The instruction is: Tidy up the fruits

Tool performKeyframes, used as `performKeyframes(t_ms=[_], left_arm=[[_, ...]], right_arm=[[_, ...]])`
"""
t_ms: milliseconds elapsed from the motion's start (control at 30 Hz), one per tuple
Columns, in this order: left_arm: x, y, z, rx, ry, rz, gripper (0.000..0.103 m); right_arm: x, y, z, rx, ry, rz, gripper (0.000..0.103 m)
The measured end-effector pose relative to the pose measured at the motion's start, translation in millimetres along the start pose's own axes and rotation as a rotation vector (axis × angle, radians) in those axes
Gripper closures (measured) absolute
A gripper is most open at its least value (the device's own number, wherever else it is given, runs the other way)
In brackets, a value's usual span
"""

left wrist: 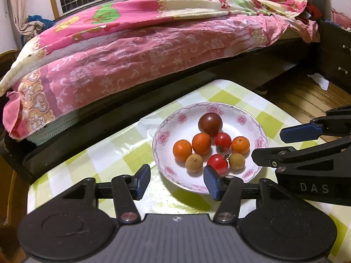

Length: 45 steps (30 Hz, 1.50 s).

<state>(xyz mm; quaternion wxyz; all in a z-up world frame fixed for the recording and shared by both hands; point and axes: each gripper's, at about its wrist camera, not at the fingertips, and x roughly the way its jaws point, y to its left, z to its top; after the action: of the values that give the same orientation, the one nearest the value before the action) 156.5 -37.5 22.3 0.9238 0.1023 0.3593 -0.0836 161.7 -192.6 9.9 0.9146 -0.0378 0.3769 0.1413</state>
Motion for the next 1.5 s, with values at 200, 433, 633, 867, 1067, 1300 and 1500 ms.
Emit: performKeyframes(t_ms=[200,433,633,867,1067,1300,1500], left_arm=[[-10,3,-9,-0.030,0.003,0.020,0.028],[-25,2,-23,-0.039,0.000,0.029,0.020],[-36,1,-36,-0.055,0.007,0.033,0.017],[-50,0,-51,-0.080,0.019,0.039,0.014],[-63,0,-63,-0.112,0.037,0.033,0.008],[-75,-2,-75,-0.131,0.055,0.033,0.007],[-82,-3,-83,-0.150,0.074,0.037,0.007]], right_arm=[[-7,3,-7,0.003,0.002,0.007,0.058],[-18,7,-17,0.002,0.002,-0.003,0.054],[-31,12,-30,0.019,0.010,-0.003,0.053],[-46,17,-45,0.045,0.025,0.004,0.053],[-52,21,-58,0.066,0.056,-0.003,0.053],[-60,23,-72,0.097,0.084,0.003,0.053],[-70,28,-81,0.108,0.090,0.019,0.053]])
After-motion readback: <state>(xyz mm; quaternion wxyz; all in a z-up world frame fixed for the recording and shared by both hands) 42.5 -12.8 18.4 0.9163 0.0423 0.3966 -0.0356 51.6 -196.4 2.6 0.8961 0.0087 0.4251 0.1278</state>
